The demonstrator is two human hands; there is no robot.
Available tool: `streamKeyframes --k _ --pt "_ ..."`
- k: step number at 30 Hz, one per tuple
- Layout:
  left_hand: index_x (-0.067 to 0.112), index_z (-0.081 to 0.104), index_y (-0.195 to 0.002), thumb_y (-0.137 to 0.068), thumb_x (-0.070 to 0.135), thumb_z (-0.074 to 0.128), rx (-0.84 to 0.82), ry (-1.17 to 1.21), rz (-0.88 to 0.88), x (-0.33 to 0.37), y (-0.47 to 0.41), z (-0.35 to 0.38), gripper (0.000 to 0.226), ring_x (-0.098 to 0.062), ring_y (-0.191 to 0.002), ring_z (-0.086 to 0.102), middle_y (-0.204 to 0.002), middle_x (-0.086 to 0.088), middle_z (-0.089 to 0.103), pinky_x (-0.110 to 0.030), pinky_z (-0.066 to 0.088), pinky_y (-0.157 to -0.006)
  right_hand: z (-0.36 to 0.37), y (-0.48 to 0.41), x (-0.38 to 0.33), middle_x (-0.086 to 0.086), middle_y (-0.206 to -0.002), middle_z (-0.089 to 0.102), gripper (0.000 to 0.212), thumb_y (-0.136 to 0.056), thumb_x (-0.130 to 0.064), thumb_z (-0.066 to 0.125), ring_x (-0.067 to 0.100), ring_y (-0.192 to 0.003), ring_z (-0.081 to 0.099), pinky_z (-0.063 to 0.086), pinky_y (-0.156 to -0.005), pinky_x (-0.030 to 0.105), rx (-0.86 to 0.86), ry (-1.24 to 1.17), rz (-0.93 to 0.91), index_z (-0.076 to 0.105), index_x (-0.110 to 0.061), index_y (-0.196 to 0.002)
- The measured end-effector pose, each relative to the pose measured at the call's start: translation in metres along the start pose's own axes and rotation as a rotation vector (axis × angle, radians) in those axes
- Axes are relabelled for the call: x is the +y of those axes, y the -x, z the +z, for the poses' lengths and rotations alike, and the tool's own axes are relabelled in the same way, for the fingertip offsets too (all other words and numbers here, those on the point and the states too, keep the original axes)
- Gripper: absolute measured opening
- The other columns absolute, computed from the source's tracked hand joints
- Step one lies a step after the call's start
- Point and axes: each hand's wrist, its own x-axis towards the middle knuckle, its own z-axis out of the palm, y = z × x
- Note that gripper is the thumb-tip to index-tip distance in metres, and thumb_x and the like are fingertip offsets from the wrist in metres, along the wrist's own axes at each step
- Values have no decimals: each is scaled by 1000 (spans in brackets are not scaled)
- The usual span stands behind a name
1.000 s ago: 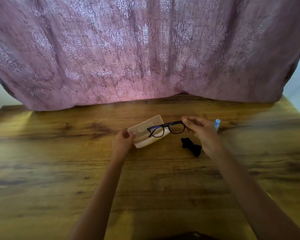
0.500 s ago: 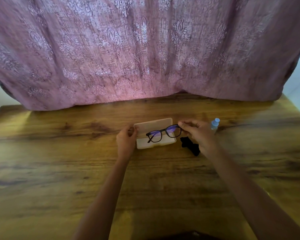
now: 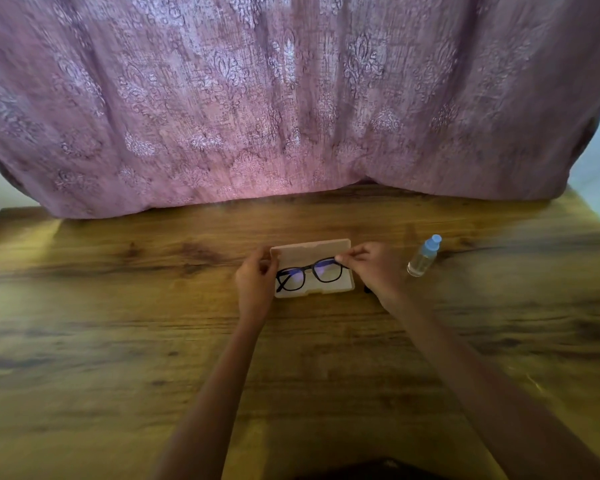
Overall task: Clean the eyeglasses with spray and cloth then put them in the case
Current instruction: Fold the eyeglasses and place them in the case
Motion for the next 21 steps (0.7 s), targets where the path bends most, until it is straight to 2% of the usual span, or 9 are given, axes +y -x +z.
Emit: streamKeyframes --k 2,7,11,16,21 --pt "16 67 -101 -96 22 59 9 -2 8 0 1 1 12 10 -67 53 -82 9 64 -2 41 -54 1 -2 1 -4 -84 72 17 -78 -31 79 5 -76 65 46 -61 18 0 75 -38 71 -17 -84" --pt "13 67 -103 -95 20 60 32 19 16 -7 1 2 13 1 -71 59 -86 5 68 -4 44 -57 0 -5 7 -3 -88 71 21 -79 -30 78 6 -76 62 48 -65 21 13 194 -100 75 -13 -92" --pt "13 67 -108 -95 21 59 42 22 30 -9 4 3 17 0 -72 59 -89 4 69 -2 43 -59 0 -4 13 0 -88 72 18 -80 -26 77 8 -78 63 54 -77 30 -3 217 -109 74 -12 -90" --pt "15 67 -110 -94 19 60 37 10 46 -10 3 3 18 -2 -74 59 -93 3 69 -1 42 -61 2 -1 15 -1 -84 73 16 -79 -23 78 8 -74 65 55 -75 30 28 227 -180 76 -11 -89" --pt "14 67 -113 -94 19 60 35 -15 58 -11 3 3 21 -3 -77 60 -97 -1 71 1 41 -62 5 -2 19 -3 -76 71 14 -75 -23 81 11 -71 64 55 -75 38 38 220 -222 76 -12 -84"
